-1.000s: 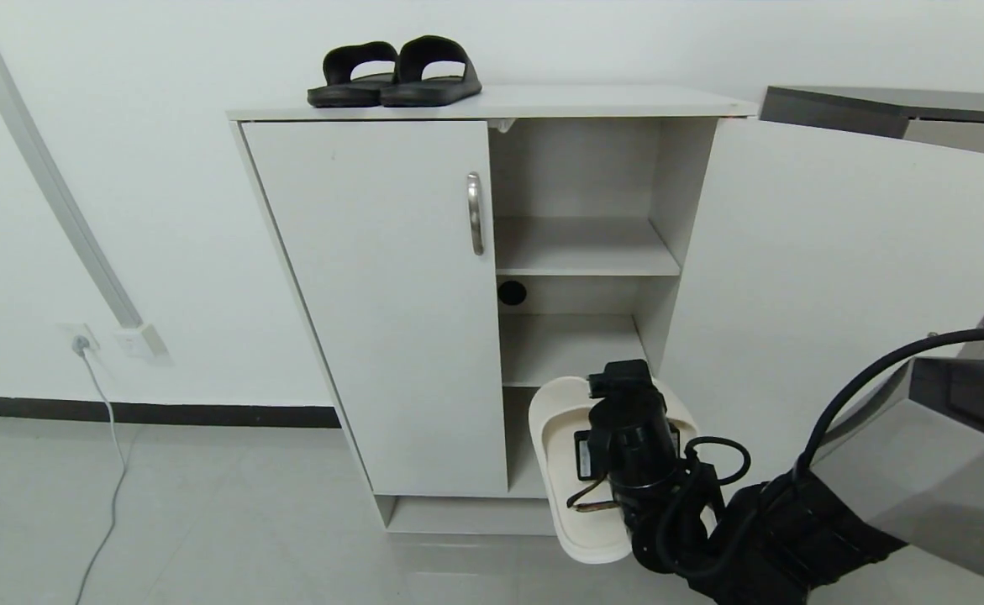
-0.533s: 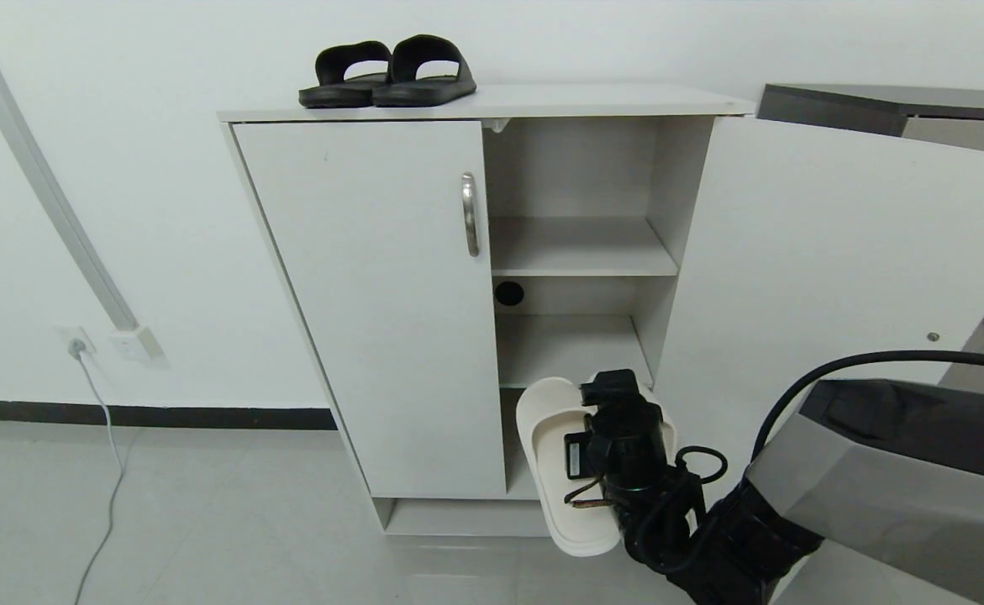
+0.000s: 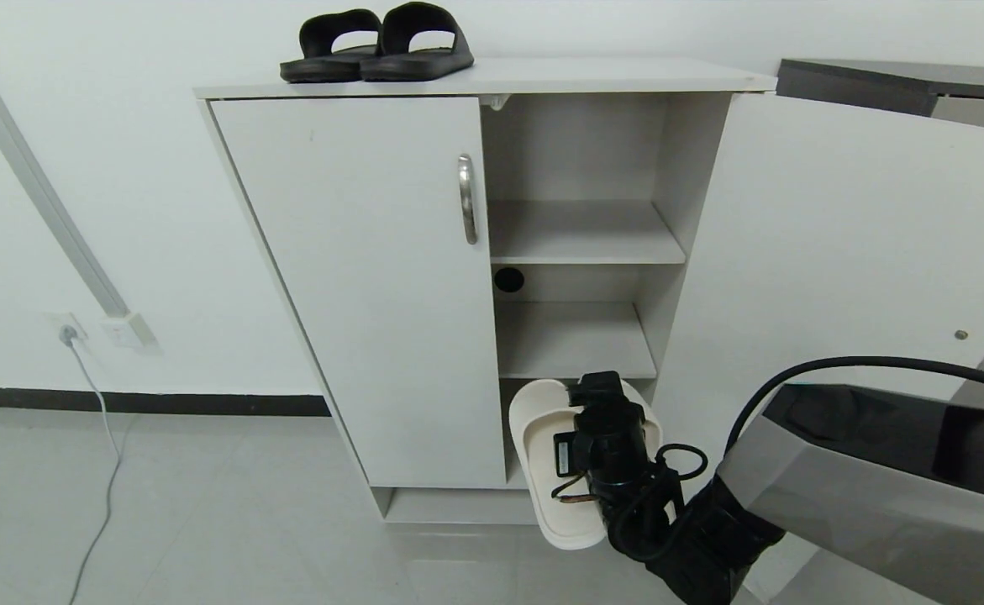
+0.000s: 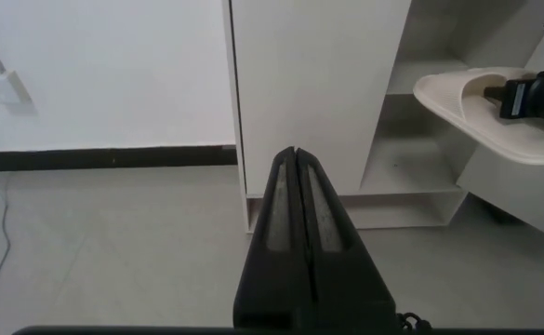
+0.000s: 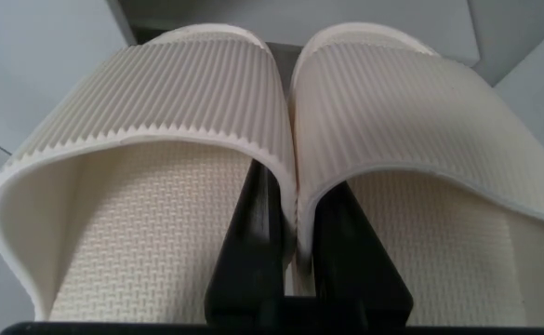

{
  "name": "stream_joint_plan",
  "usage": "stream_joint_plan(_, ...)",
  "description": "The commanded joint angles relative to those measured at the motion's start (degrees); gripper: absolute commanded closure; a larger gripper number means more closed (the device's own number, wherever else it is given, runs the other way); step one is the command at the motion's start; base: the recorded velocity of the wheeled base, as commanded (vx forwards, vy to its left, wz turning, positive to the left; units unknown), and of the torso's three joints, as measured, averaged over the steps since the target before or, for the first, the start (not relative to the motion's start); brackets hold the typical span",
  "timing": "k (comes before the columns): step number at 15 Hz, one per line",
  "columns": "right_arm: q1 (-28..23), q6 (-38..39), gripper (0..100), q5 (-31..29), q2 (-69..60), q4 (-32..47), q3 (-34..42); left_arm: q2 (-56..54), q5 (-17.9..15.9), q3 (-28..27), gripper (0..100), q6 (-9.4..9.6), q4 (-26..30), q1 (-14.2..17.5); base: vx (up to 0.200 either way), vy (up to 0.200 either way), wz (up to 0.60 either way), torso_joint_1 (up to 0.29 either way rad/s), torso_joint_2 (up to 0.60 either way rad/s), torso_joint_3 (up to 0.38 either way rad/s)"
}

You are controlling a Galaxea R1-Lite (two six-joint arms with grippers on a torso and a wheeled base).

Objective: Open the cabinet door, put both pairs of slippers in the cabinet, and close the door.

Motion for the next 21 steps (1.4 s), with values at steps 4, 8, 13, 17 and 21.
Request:
stream_joint_plan(4,-0.78,0.08,100,-0.07,0.12,0.59,-0.87,0.14,-0.10,0.00,100,0.10,0.00,0.02,0.000,0.000,0.00,0.002,0.00,-0.194)
stream_joint_plan(8,-0.61,-1.24,100,-0.77,-1.38,-3.98,0.36,0.05,-0.02,0.00,100,-0.16,0.00,0.02,0.000,0.000,0.00,0.001,0.00,-0.056)
stream_joint_plan(13,-0.61,-4.49,100,-0.69,-0.59,-10.39,1.32,0.05,-0.02,0.00,100,-0.16,0.00,0.02,0.000,0.000,0.00,0.000,0.00,0.000)
stream_joint_plan(17,-0.61,-4.49,100,-0.77,-0.41,-10.39,1.41,0.05,-0.10,0.00,100,-0.16,0.09,0.02,0.050,0.000,0.00,-0.002,0.00,0.001)
stream_joint_plan(21,-0.69,-6.43,100,-0.77,0.12,-12.33,2.20,0.05,-0.10,0.00,100,-0.16,0.00,0.02,0.200,0.000,0.00,0.004,0.00,0.005)
